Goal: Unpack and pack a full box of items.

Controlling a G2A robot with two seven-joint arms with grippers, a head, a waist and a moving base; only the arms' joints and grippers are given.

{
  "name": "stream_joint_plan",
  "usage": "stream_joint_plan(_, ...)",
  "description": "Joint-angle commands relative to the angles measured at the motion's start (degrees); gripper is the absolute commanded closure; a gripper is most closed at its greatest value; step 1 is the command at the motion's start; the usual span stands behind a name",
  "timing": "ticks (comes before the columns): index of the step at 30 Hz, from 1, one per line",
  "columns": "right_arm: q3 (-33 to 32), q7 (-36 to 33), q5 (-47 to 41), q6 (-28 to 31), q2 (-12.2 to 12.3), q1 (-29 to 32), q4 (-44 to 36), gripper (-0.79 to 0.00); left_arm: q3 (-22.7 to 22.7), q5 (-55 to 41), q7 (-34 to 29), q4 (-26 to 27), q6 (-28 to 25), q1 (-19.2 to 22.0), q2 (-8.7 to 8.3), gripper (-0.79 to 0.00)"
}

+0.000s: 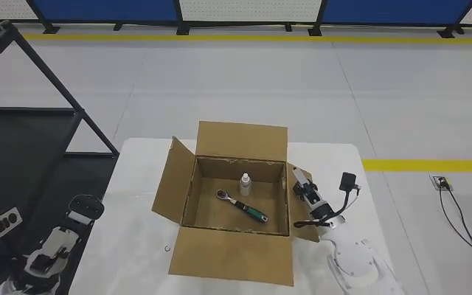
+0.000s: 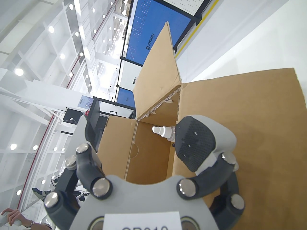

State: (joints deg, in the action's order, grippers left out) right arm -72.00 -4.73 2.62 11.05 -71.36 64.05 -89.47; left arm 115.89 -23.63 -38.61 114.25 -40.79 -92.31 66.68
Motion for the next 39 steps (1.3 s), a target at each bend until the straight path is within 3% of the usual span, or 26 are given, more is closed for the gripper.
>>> stream_joint_plan(1, -0.11, 0.13, 0.48, 1.29, -0.03, 0.51, -1.35, -0.785, 0.10, 0.08, 0.64, -0.07, -0.11, -0.13, 0.00, -0.785)
stream_joint_plan(8, 1.26, -2.49, 6.06, 1.59, -0.02, 1.98, -9.20, -0.785, 1.22, -0.60, 3.34, -0.84, -1.65, -1.26, 0.12, -0.785)
stream_joint_plan(18, 12.19, -12.46, 22.49, -8.37, -1.20, -5.66, -13.32, -0.785, 3.88, -5.07, 4.14, -4.05, -5.62, -4.92, 0.31, -0.785)
stream_joint_plan(22, 15.59, -12.22, 23.62, -13.20, -2.35, -9.42, -12.23, -0.785, 3.95, -7.67, 3.21, -5.58, -6.80, -6.76, 0.40, -0.785)
stream_joint_plan(35, 16.30, -13.22, 25.03, -13.85, -2.44, -9.89, -11.87, -0.785, 3.84, -8.05, 1.87, -6.38, -7.04, -7.31, 0.36, -0.785)
stream_joint_plan(39, 20.44, -17.93, 35.30, -24.12, -3.21, -14.18, -10.46, -0.785, 2.97, -5.69, 2.57, -5.83, -5.41, -6.44, 0.36, -0.785)
